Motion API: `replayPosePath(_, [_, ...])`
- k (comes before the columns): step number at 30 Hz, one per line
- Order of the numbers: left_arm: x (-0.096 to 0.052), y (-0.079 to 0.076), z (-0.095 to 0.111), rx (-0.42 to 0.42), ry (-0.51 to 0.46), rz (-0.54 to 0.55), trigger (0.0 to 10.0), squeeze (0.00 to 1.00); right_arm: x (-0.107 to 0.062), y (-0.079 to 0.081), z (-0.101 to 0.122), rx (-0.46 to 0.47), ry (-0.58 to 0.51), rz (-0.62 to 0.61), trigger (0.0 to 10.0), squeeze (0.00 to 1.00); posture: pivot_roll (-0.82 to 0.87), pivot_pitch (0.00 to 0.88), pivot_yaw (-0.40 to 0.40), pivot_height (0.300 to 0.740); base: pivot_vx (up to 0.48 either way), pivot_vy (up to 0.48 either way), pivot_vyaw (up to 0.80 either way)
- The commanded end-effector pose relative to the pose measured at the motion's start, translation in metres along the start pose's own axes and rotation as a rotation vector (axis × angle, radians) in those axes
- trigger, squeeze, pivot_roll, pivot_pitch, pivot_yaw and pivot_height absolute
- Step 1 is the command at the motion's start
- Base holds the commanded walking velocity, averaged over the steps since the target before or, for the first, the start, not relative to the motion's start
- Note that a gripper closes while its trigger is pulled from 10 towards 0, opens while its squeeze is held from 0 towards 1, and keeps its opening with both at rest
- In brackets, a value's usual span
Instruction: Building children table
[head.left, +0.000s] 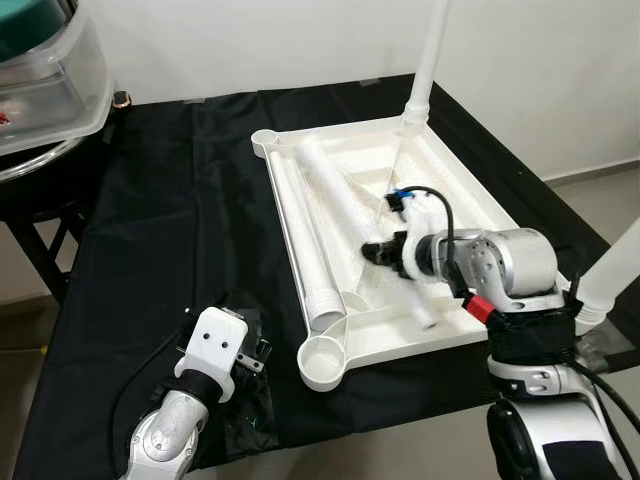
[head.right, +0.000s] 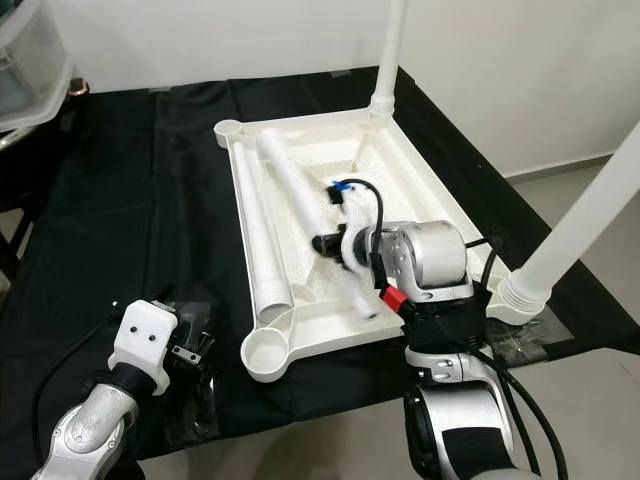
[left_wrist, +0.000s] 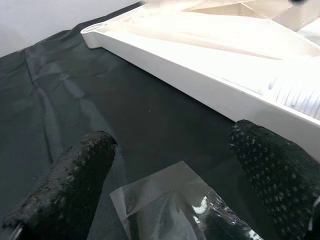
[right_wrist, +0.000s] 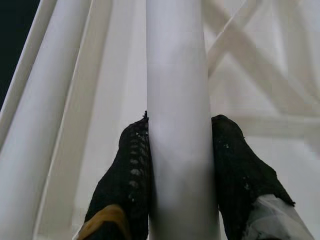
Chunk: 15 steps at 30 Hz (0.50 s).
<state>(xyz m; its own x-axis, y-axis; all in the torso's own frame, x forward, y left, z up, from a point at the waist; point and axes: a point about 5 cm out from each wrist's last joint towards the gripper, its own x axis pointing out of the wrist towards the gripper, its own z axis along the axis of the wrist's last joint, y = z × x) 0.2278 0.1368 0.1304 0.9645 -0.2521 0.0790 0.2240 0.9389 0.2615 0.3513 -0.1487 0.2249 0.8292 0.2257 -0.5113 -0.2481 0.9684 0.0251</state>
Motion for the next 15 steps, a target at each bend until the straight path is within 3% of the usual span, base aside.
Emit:
replayPosePath(1, [-0.003,0.000,-0.004,-0.002,0.027,-0.004,10.0,0.00,-0.006,-0.002,0.025,-0.023,-0.132,-0.013,3.4,0.00,-0.01,0.155,-0.008,0.740,0.000,0.000,0.00])
replayPosePath(5, [-0.005,0.000,-0.003,-0.003,0.028,-0.004,10.0,0.00,-0.004,-0.004,0.029,-0.039,-0.145,-0.019,3.8,0.00,0.00,0.162,-0.007,0.740,0.000,0.000,0.00])
replayPosePath(6, [-0.006,0.000,-0.003,-0.004,0.029,-0.004,10.0,0.00,-0.002,-0.006,0.029,-0.050,-0.132,-0.029,4.7,0.00,0.00,0.169,-0.008,0.740,0.000,0.000,0.00])
replayPosePath(8, [-0.006,0.000,-0.003,-0.004,0.029,-0.004,10.0,0.00,-0.002,-0.006,0.029,-0.050,-0.132,-0.029,4.7,0.00,0.00,0.169,-0.008,0.740,0.000,0.000,0.00])
replayPosePath(9, [-0.007,0.000,-0.002,-0.004,0.030,-0.005,10.0,0.00,-0.001,-0.008,0.027,-0.058,-0.119,-0.043,10.0,0.00,0.00,0.177,-0.007,0.740,0.000,0.000,0.00])
replayPosePath(15, [-0.012,0.000,0.000,-0.003,0.037,-0.004,10.0,0.00,0.007,-0.019,0.012,-0.067,-0.044,-0.100,10.0,0.00,0.01,0.197,-0.004,0.740,0.000,0.000,0.00])
